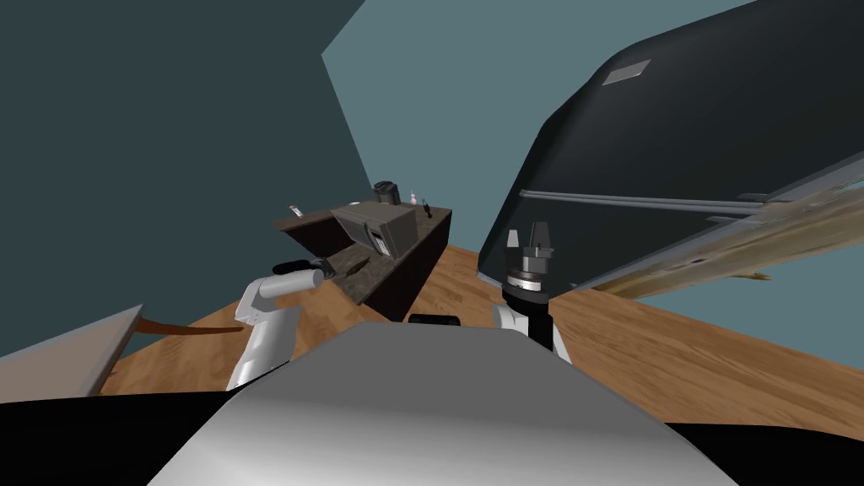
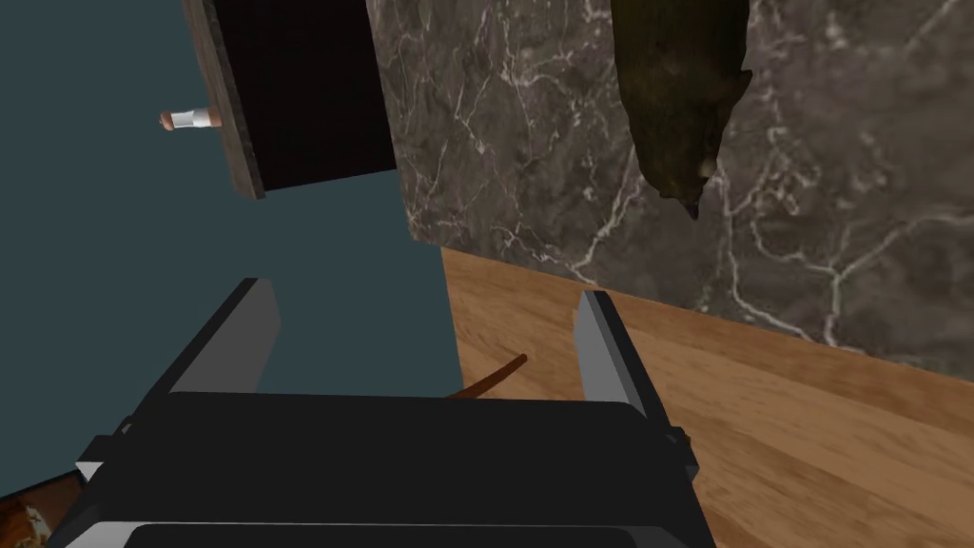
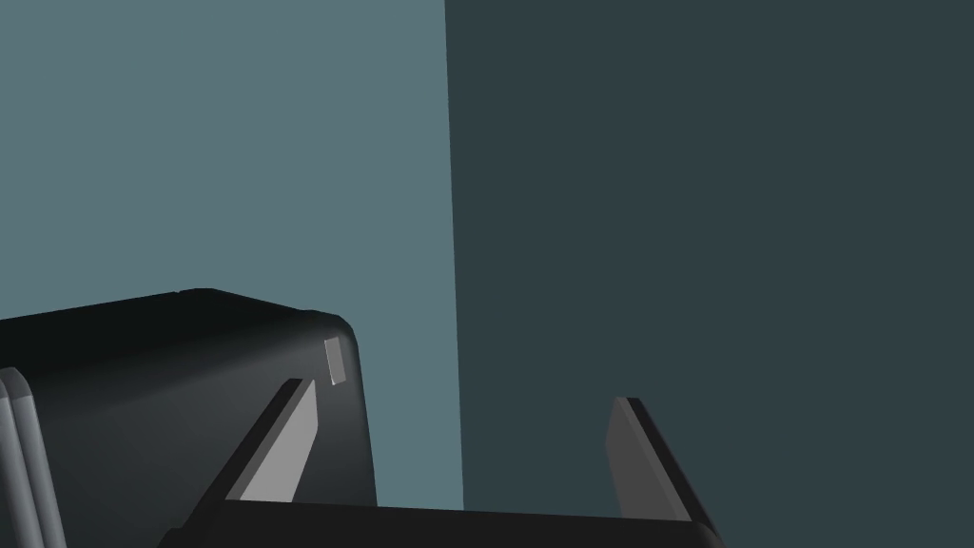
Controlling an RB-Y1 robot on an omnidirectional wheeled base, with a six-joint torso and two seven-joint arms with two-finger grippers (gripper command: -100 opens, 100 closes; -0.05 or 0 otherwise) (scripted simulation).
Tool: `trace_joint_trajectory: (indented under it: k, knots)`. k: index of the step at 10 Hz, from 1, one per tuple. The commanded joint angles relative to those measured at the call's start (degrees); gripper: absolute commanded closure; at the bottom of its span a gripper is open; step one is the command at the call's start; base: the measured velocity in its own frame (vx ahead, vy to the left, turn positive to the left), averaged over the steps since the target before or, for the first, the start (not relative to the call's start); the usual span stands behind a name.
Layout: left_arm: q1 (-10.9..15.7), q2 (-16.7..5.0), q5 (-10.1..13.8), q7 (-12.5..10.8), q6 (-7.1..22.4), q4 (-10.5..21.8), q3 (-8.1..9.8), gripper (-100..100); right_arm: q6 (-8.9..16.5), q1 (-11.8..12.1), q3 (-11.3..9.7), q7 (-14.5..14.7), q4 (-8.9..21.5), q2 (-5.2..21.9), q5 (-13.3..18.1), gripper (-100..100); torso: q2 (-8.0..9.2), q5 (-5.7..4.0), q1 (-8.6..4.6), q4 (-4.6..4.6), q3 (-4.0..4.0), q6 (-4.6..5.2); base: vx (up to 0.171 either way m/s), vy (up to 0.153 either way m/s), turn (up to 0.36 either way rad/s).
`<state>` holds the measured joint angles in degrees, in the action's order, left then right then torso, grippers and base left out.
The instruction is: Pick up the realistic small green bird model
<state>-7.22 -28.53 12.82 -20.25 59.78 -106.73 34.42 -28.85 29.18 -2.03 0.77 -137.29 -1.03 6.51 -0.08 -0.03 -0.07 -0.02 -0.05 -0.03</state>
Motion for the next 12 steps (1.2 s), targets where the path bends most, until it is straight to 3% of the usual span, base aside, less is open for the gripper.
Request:
trace_joint_trajectory:
  k: [1, 12]
  knots:
    - [0.4, 0.0, -0.1, -0.4, 2.6, 0.4, 0.25, -100, 0.0, 0.0, 0.0, 0.0, 0.0, 0.0, 0.0, 0, 0.0, 0.0, 0.0, 0.0, 0.0, 0.0, 0.043, -0.026, -0.032]
    - [3.4, -1.4, 2.5, -2.8, 19.7, 6.4, 3.98, -100, 0.0, 0.0, 0.0, 0.0, 0.0, 0.0, 0.0, 0, -0.3, 0.02, 0.11, -0.07, -0.17, -0.01, 0.075, -0.015, -0.034]
